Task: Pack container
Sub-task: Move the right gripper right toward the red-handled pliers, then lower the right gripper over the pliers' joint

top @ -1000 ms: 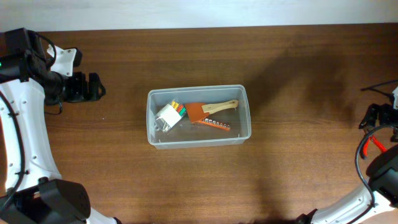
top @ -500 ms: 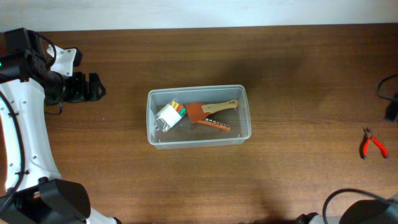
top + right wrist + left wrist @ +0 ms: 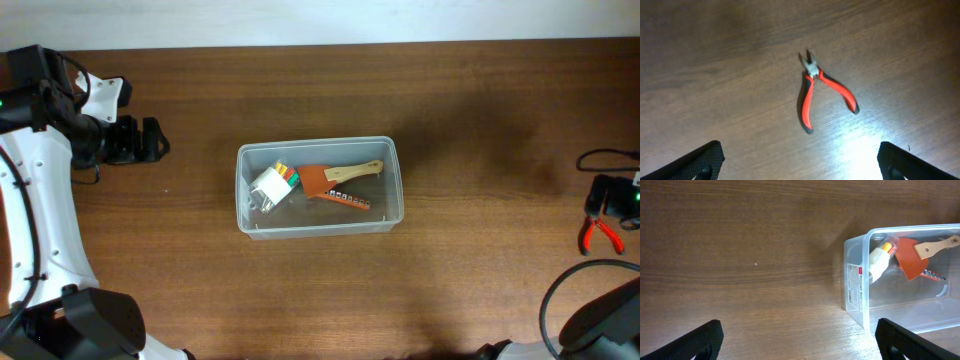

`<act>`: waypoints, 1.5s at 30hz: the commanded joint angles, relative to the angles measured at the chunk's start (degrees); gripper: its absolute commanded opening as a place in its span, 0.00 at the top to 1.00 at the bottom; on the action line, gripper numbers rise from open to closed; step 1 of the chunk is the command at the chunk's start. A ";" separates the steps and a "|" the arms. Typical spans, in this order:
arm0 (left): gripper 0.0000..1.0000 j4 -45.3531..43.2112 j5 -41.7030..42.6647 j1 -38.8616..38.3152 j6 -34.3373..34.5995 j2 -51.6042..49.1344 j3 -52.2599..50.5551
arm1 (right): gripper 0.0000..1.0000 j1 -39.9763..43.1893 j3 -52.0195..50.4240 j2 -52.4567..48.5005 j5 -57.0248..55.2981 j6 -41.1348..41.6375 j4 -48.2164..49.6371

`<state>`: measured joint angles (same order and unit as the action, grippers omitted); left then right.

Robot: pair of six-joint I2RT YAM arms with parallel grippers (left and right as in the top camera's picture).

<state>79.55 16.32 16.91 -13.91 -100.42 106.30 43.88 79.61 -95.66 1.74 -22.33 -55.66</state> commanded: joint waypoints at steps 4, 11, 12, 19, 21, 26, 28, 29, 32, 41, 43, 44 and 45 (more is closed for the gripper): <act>0.01 -0.04 0.85 0.26 0.57 -0.31 1.22 | 0.01 -0.07 1.33 -7.80 -2.05 0.33 -3.28; 0.01 -0.02 0.85 0.26 0.57 -0.31 1.22 | 0.01 -0.37 6.12 -14.45 -2.49 0.31 -7.41; 0.01 -0.04 0.85 0.26 0.57 -0.31 1.22 | 0.01 -0.39 6.69 -15.06 -2.47 0.28 -7.56; 0.01 -0.02 0.85 0.26 0.57 -0.31 1.22 | 0.01 -0.44 8.39 -18.01 -2.43 -2.73 -6.43; 0.01 -0.04 0.85 0.26 0.57 -0.31 1.22 | 0.01 -0.44 8.37 -18.47 -2.45 -2.71 -6.19; 0.01 -0.02 0.85 0.26 0.57 -0.31 1.22 | 0.01 -0.42 8.37 -18.84 -2.82 -0.74 -4.92; 0.01 -0.04 0.85 0.26 0.57 -0.31 1.22 | 0.01 -0.44 8.17 -19.54 -2.67 0.52 -3.82; 0.01 -0.02 0.85 0.26 0.57 -0.31 1.22 | 0.01 -0.44 8.09 -19.91 -2.62 0.52 -3.56; 0.01 -0.02 0.85 0.26 0.57 -0.31 1.22 | 0.01 -0.42 8.09 -21.38 -2.91 0.50 -3.58; 0.01 -0.02 0.85 0.26 0.57 -0.31 1.22 | 0.01 -0.52 8.04 -23.82 -5.51 1.84 -3.63; 0.01 -0.02 0.85 0.26 0.57 -0.31 1.22 | 0.01 -0.52 8.04 -23.82 -5.95 1.84 -3.41; 0.01 -0.02 0.85 0.26 0.57 -0.31 1.22 | 0.02 -0.52 8.04 -23.82 -6.12 1.84 -3.21; 0.01 -0.02 0.85 0.26 0.57 -0.31 1.22 | 0.01 -0.52 8.04 -23.82 -6.10 1.86 -2.91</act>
<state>79.55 16.32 16.91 -13.89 -100.42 106.30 43.77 86.87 -119.24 -2.59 -21.23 -59.11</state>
